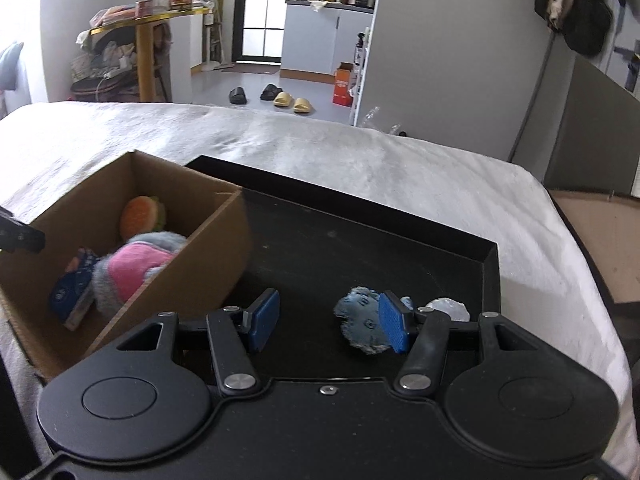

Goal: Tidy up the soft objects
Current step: 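Grasp the blue-grey fabric fish plush with the right gripper and lift it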

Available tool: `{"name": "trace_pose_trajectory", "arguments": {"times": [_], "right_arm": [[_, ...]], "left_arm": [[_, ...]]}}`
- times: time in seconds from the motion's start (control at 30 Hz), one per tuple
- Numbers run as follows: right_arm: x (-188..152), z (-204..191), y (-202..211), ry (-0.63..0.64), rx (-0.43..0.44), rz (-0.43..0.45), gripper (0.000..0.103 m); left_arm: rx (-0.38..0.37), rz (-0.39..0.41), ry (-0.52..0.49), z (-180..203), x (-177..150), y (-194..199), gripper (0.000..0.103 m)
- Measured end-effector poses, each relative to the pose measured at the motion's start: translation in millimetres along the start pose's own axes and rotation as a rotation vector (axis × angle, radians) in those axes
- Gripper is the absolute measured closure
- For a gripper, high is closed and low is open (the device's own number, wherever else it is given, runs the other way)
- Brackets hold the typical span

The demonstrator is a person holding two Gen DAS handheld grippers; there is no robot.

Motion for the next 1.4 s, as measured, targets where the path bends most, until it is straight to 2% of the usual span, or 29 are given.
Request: {"name": "trace_pose_trajectory", "arguments": {"times": [0.2, 0.5, 0.9, 0.93, 0.97, 1.0, 1.03, 1.23, 1.4], "right_arm": [[-12, 20, -16, -0.083, -0.01, 0.004, 0.048], [-28, 42, -43, -0.142, -0.016, -0.023, 0.046], [-39, 49, -72, -0.158, -0.012, -0.049, 0.039], [-41, 48, -72, -0.163, -0.014, -0.055, 0.042], [-42, 49, -75, -0.173, -0.01, -0.067, 0.052], [-44, 51, -77, -0.185, 0.004, -0.074, 0.057], [-44, 51, -77, -0.177, -0.002, -0.07, 0.069], [-44, 50, -70, -0.154, -0.011, -0.067, 0.077], [-46, 51, -59, -0.167, -0.016, -0.078, 0.078]], "left_arm": [[0.081, -0.018, -0.061, 15, 3, -5, 0.053], [0.2, -0.043, -0.146, 37, 8, -15, 0.053], [0.288, -0.082, -0.22, 60, 12, -27, 0.053], [0.289, -0.083, -0.22, 61, 13, -28, 0.053], [0.29, -0.083, -0.219, 61, 13, -28, 0.053], [0.293, -0.083, -0.218, 61, 13, -28, 0.053], [0.294, -0.083, -0.219, 62, 13, -28, 0.053], [0.278, -0.073, -0.211, 60, 12, -24, 0.053], [0.256, -0.057, -0.199, 55, 12, -17, 0.053]]}}
Point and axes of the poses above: each gripper's, at about its wrist camera, not at the fingertips, and y roughly against the way its jaws point, z to its right, x to its top, the point moved 4 cm from there along -y, roughly the way its jaws point
